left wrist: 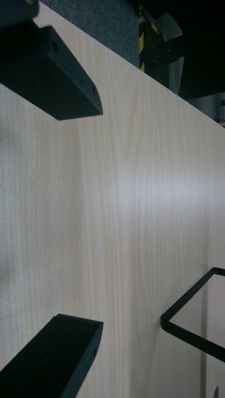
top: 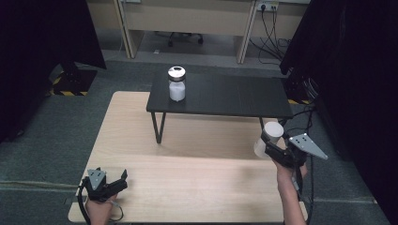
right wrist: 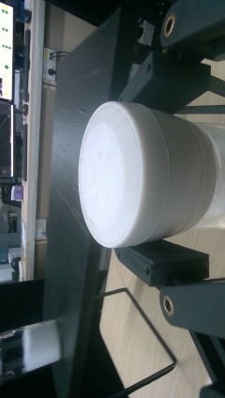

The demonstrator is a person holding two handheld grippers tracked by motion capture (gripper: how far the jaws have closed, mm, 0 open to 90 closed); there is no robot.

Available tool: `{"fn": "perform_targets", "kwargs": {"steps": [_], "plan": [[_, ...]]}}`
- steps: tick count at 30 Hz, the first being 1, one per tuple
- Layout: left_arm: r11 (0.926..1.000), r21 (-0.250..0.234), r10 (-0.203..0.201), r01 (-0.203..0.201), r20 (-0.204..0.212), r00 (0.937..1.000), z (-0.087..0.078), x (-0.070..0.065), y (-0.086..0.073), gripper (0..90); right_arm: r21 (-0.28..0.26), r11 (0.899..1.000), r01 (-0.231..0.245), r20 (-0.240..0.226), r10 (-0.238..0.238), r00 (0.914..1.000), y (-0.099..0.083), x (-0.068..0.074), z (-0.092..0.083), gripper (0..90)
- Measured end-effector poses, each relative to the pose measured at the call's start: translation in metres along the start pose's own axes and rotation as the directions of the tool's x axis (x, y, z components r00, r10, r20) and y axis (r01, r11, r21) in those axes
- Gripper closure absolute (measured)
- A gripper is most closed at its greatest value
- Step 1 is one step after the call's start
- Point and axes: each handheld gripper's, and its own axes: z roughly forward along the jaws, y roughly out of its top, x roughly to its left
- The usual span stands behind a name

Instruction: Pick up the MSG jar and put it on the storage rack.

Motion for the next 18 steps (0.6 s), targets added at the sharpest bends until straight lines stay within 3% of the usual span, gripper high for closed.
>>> {"fn": "perform_targets", "kwargs": {"steps": [4,12,18], "plan": [[1.0000,-0.001,0.000,0.000,0.002,1.0000,0.000,0.000,0.000,0.0,-0.008,1.000,-0.017,0.000,0.017,0.9999,0.011,-0.002,0.000,33.8],[1.0000,-0.002,0.001,-0.001,0.005,1.0000,0.000,0.001,0.000,0.0,-0.011,1.000,0.013,0.004,-0.013,0.9999,0.032,0.000,-0.001,33.8],[1.0000,-0.001,0.001,-0.001,0.007,1.0000,0.000,0.001,0.000,0.0,-0.014,1.000,0.007,-0.004,-0.007,1.0000,0.042,0.000,-0.002,33.8]]}}
